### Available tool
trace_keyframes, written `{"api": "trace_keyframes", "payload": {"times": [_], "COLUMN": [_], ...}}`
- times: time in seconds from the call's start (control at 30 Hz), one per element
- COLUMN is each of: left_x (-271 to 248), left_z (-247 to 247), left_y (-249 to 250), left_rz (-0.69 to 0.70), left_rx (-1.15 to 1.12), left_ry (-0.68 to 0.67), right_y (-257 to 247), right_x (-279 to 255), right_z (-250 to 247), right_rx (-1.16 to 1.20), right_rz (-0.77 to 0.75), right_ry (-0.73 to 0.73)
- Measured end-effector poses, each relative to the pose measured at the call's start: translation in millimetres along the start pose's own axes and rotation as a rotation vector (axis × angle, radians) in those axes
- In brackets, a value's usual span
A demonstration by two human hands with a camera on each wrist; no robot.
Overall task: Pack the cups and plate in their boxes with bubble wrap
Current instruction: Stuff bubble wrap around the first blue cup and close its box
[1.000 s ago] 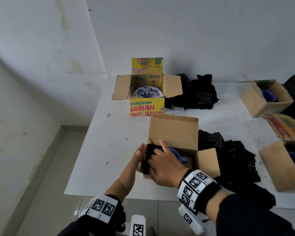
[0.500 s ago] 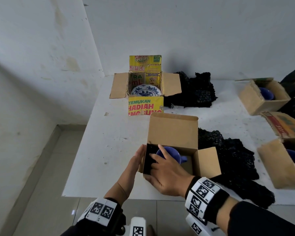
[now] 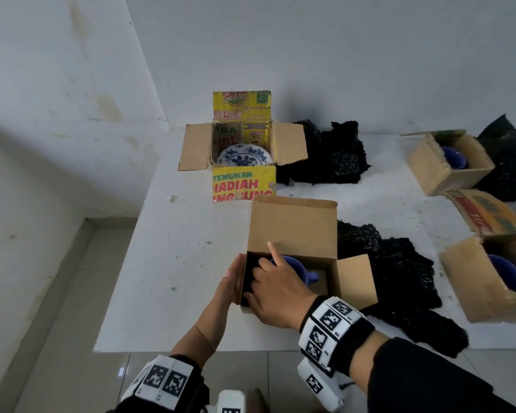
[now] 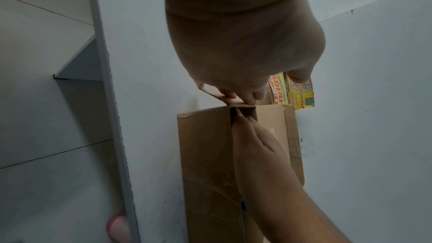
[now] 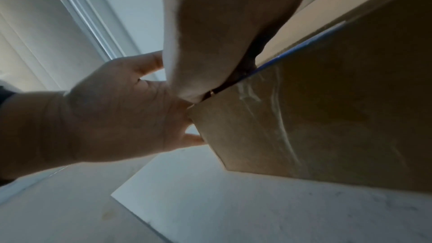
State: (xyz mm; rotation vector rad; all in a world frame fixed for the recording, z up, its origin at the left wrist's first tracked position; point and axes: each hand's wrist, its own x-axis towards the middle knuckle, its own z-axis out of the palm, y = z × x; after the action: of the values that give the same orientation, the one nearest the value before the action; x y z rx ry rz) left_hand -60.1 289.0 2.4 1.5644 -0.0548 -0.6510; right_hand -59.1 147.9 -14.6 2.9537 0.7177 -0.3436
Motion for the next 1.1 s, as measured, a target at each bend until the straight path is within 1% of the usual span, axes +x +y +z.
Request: {"api": "trace_keyframes", "payload": {"times": [0.03, 0.1, 0.2, 0.27, 0.33, 0.4, 0.47, 0.53, 0.63, 0.67, 0.73, 0.8, 0.83, 0.87, 0.9, 0.97, 1.03, 1.1], "left_x": [1.9, 5.6, 11.5, 15.8, 17.2, 19.8, 20.5, 20.2, 22.3, 23.6, 27.4, 33.2, 36.0, 39.6, 43.7, 52.9, 63.8, 74.5], "left_z": [1.0, -0.2, 6.2, 13.3, 25.9, 41.1, 63.3, 92.0, 137.8, 153.5, 183.2, 209.3, 220.2, 229.5, 236.9, 248.2, 255.0, 257.9], "left_y": [-3.1, -14.3, -15.3, -9.3, 3.5, 11.7, 20.9, 27.9, 31.6, 32.2, 31.8, 26.7, 22.4, 16.8, 11.0, 1.4, -5.7, -9.4], "left_rz": [-0.019, 0.023, 0.004, 0.028, 0.098, 0.171, 0.257, 0.374, 0.528, 0.573, 0.634, 0.62, 0.601, 0.582, 0.568, 0.53, 0.459, 0.392], "left_rx": [-0.019, 0.056, 0.26, 0.373, 0.557, 0.71, 0.745, 0.748, 0.751, 0.755, 0.779, 0.831, 0.866, 0.902, 0.937, 1.016, 1.112, 1.176], "left_ry": [-0.004, 0.04, 0.166, 0.269, 0.334, 0.347, 0.286, 0.175, -0.012, -0.074, -0.198, -0.3, -0.337, -0.363, -0.38, -0.387, -0.382, -0.379], "right_y": [0.9, 3.7, 12.5, 22.3, 35.7, 51.4, 69.1, 88.7, 114.5, 121.7, 132.7, 141.0, 144.2, 146.6, 148.5, 152.8, 158.9, 165.3], "right_x": [-0.1, -4.6, -22.7, -39.9, -58.6, -78.1, -101.3, -127.0, -161.1, -171.1, -187.8, -202.1, -208.1, -213.0, -216.4, -219.0, -219.8, -220.0], "right_z": [-1.0, 0.4, 9.2, 11.3, 10.3, 9.1, 11.8, 20.0, 37.0, 42.8, 54.4, 65.7, 72.0, 77.5, 81.4, 87.4, 89.5, 88.3], "right_rx": [0.024, 0.113, 0.276, 0.361, 0.436, 0.477, 0.468, 0.444, 0.449, 0.446, 0.406, 0.361, 0.347, 0.341, 0.343, 0.343, 0.349, 0.401], "right_rz": [-0.005, -0.006, 0.002, 0.047, 0.121, 0.195, 0.265, 0.328, 0.44, 0.491, 0.596, 0.658, 0.668, 0.67, 0.671, 0.682, 0.692, 0.682], "right_ry": [0.016, 0.107, 0.313, 0.447, 0.573, 0.68, 0.735, 0.733, 0.645, 0.582, 0.362, 0.124, 0.058, 0.033, 0.04, 0.101, 0.147, 0.238]}}
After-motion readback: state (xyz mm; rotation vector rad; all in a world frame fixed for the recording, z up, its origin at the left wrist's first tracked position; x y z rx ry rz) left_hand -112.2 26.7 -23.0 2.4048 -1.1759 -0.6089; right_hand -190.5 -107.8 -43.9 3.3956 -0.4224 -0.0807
